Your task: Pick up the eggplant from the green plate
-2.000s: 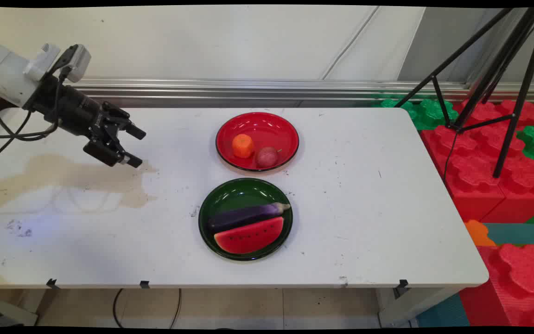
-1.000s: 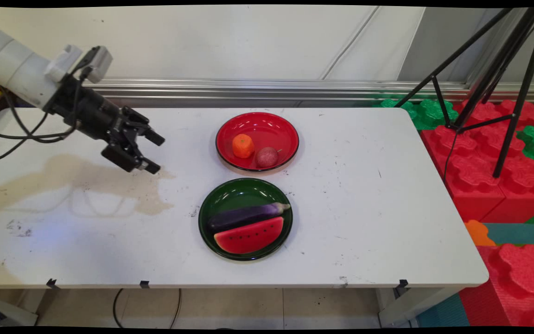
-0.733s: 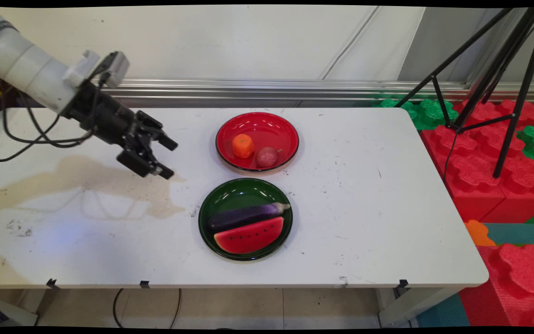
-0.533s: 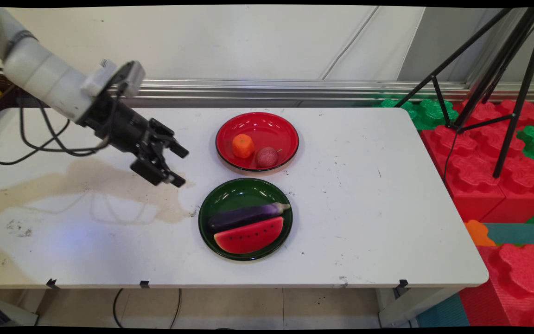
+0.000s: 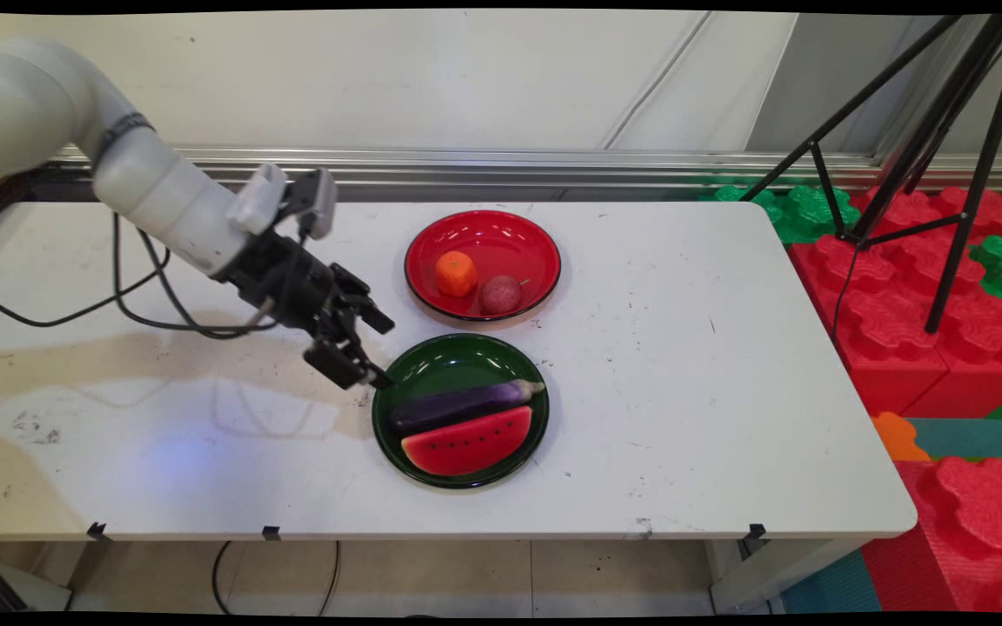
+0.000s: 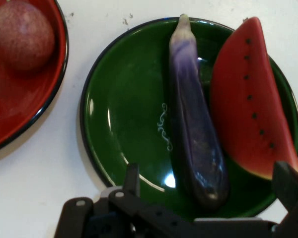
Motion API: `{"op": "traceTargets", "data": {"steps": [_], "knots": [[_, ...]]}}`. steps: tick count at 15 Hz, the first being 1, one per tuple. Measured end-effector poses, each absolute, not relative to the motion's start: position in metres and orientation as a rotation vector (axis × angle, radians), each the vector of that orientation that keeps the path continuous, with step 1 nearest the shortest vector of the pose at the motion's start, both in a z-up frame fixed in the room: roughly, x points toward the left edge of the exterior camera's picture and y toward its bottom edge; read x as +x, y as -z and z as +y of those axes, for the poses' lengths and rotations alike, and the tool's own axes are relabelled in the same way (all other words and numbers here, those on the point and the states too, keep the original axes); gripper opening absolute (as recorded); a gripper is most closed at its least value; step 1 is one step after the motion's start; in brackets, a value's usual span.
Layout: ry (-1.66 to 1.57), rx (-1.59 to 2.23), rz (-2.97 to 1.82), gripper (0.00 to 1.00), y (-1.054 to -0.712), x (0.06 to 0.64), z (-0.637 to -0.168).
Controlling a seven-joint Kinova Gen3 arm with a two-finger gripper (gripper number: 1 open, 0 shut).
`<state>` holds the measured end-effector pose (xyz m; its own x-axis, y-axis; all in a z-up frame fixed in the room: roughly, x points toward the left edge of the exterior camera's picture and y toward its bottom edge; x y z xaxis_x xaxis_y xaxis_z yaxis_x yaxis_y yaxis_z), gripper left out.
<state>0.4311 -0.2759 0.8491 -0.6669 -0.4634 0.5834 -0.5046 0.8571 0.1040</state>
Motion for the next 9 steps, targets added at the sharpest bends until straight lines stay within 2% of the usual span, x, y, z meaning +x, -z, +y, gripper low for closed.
{"op": "traceTargets", "data": {"steps": [9], "knots": [[-0.081, 0.76, -2.441, 1.0, -0.813, 0.387, -0.295]]}}
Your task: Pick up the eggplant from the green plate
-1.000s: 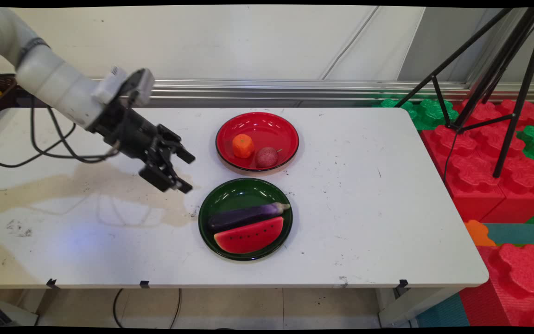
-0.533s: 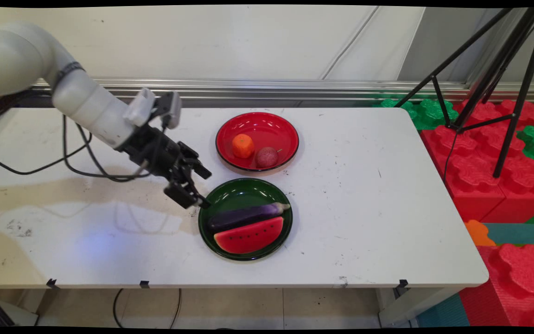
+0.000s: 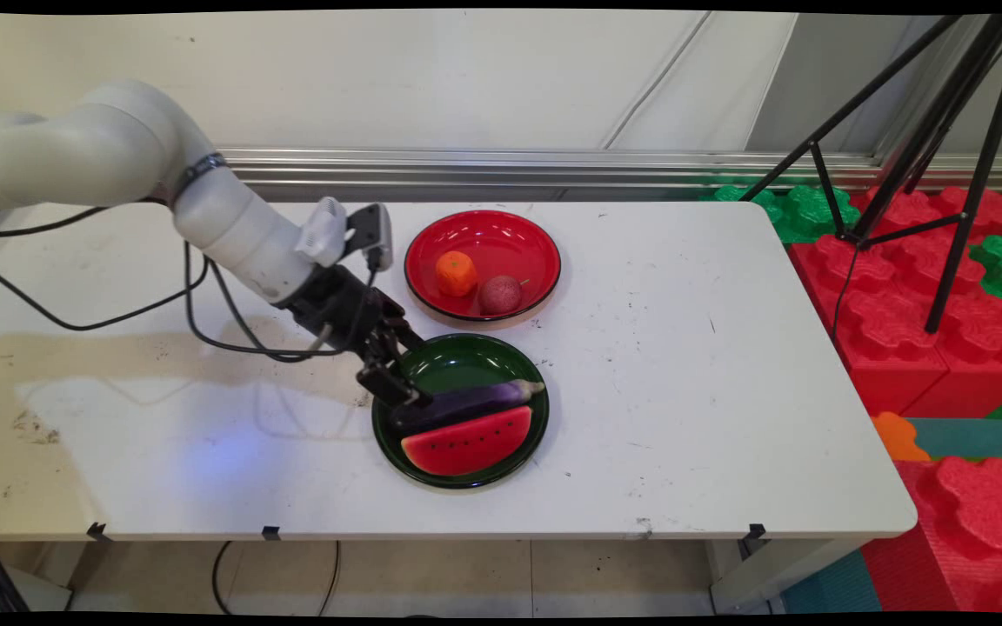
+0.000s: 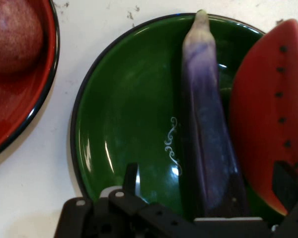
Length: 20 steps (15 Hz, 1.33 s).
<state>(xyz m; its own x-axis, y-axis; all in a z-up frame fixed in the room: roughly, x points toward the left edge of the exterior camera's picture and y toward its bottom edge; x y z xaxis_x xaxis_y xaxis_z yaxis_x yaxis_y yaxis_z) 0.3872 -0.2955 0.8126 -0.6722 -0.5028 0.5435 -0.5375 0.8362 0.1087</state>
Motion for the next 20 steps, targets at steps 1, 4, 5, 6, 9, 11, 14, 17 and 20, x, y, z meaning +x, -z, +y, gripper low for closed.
{"op": "traceTargets", "data": {"steps": [1, 4, 5, 6, 9, 11, 14, 17, 20], "knots": [[-0.08, 0.768, -2.443, 1.0, -0.809, 0.384, -0.298], [-0.076, 0.792, -2.451, 1.0, -0.799, 0.372, -0.305], [-0.075, 0.795, -2.452, 1.0, -0.797, 0.37, -0.307], [-0.073, 0.802, -2.453, 1.0, -0.794, 0.367, -0.308], [-0.068, 0.815, -2.459, 1.0, -0.786, 0.36, -0.313], [-0.064, 0.821, -2.465, 1.0, -0.782, 0.356, -0.314], [-0.07, 0.824, -2.473, 1.0, -0.777, 0.353, -0.315], [-0.08, 0.823, -2.479, 1.0, -0.774, 0.351, -0.317], [-0.09, 0.82, -2.481, 0.0, -0.773, 0.35, -0.317]]}}
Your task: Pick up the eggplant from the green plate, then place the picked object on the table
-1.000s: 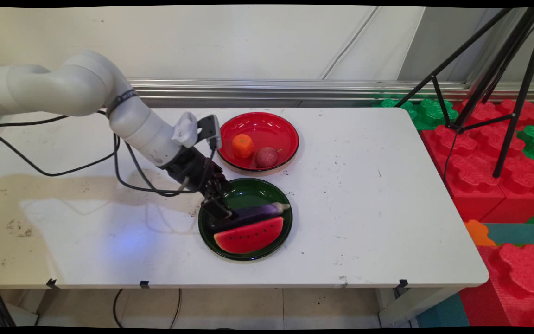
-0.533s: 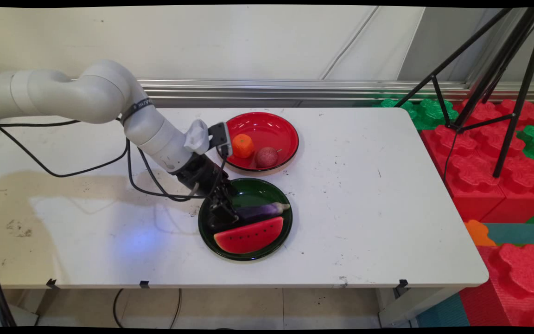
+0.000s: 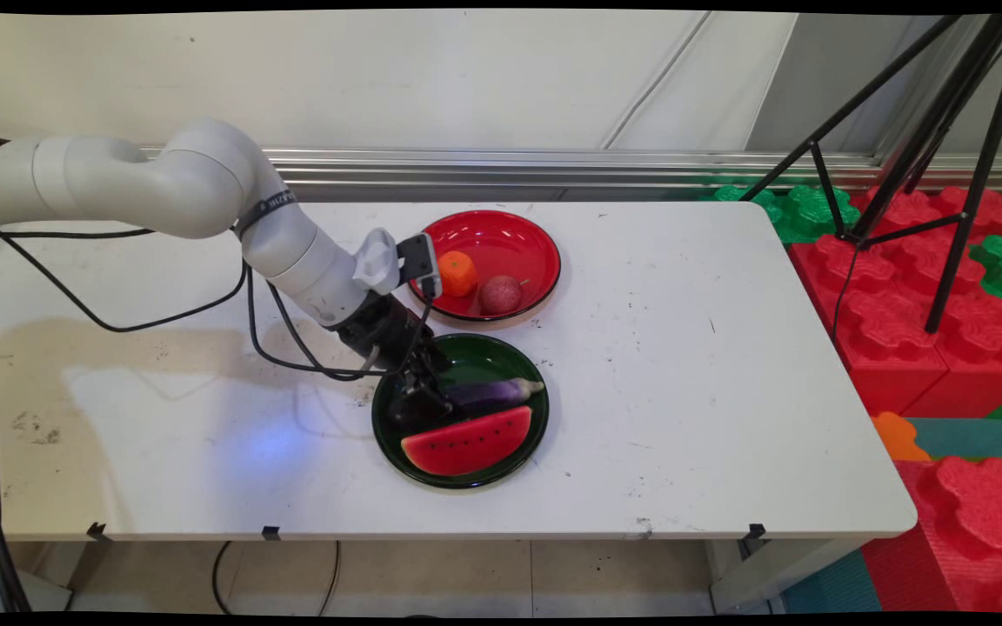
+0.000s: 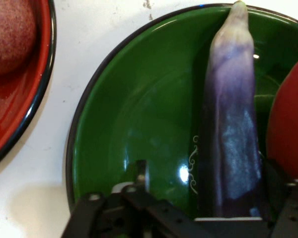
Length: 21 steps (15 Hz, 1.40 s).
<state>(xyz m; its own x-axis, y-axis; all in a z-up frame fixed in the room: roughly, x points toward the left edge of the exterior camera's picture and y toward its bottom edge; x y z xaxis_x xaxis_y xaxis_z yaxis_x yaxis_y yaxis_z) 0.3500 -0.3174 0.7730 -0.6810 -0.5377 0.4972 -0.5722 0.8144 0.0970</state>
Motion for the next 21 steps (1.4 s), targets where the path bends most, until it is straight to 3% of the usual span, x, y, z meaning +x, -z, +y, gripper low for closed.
{"op": "traceTargets", "data": {"steps": [14, 21], "knots": [[-0.112, 0.81, -2.477, 0.0, -0.78, 0.354, -0.313], [-0.14, 0.781, -2.443, 0.0, -0.805, 0.37, -0.305]]}}
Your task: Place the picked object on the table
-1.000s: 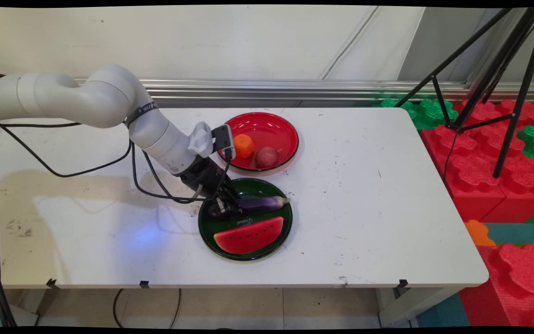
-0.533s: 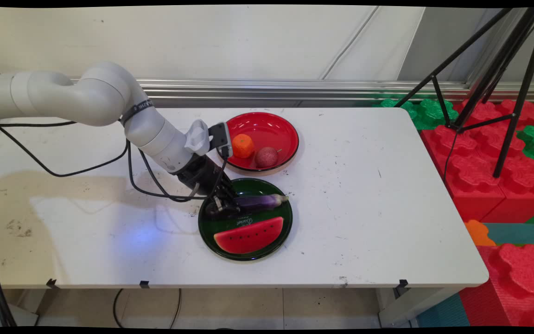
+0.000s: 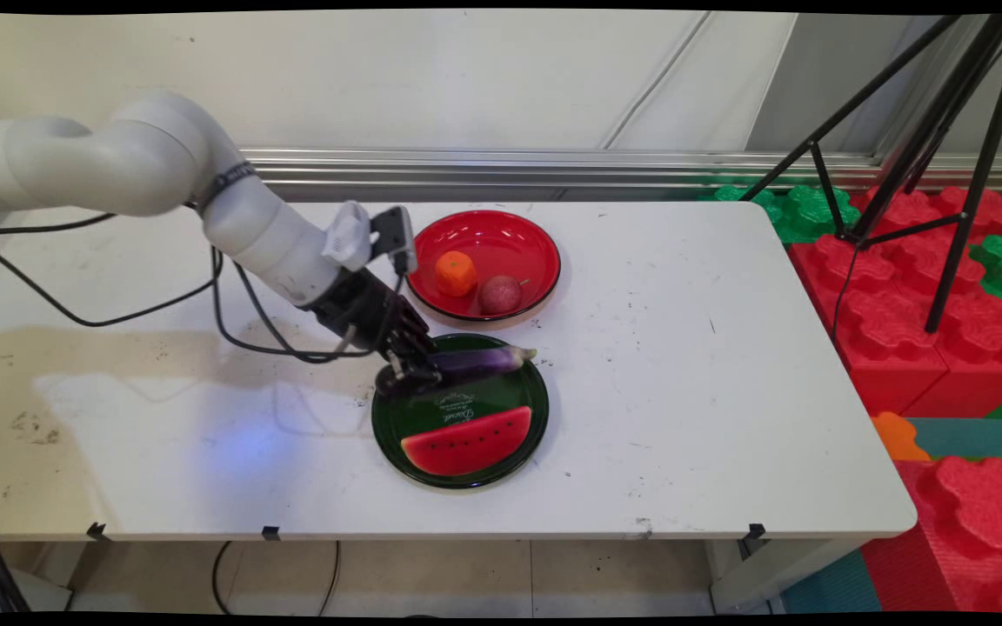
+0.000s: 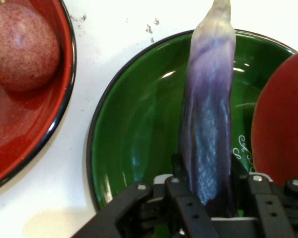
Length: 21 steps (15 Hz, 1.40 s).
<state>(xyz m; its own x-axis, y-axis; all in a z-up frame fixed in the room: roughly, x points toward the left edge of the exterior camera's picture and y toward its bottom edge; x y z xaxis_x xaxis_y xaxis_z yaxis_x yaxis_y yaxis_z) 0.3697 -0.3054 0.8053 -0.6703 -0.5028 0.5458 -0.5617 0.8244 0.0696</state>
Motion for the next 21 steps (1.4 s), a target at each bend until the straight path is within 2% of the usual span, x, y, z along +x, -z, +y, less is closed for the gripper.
{"op": "traceTargets", "data": {"steps": [13, 21], "knots": [[-0.175, 0.738, -2.438, 0.0, -0.872, 0.458, -0.272], [-0.15, 0.77, -2.53, 0.0, -0.872, 0.518, -0.248]]}}
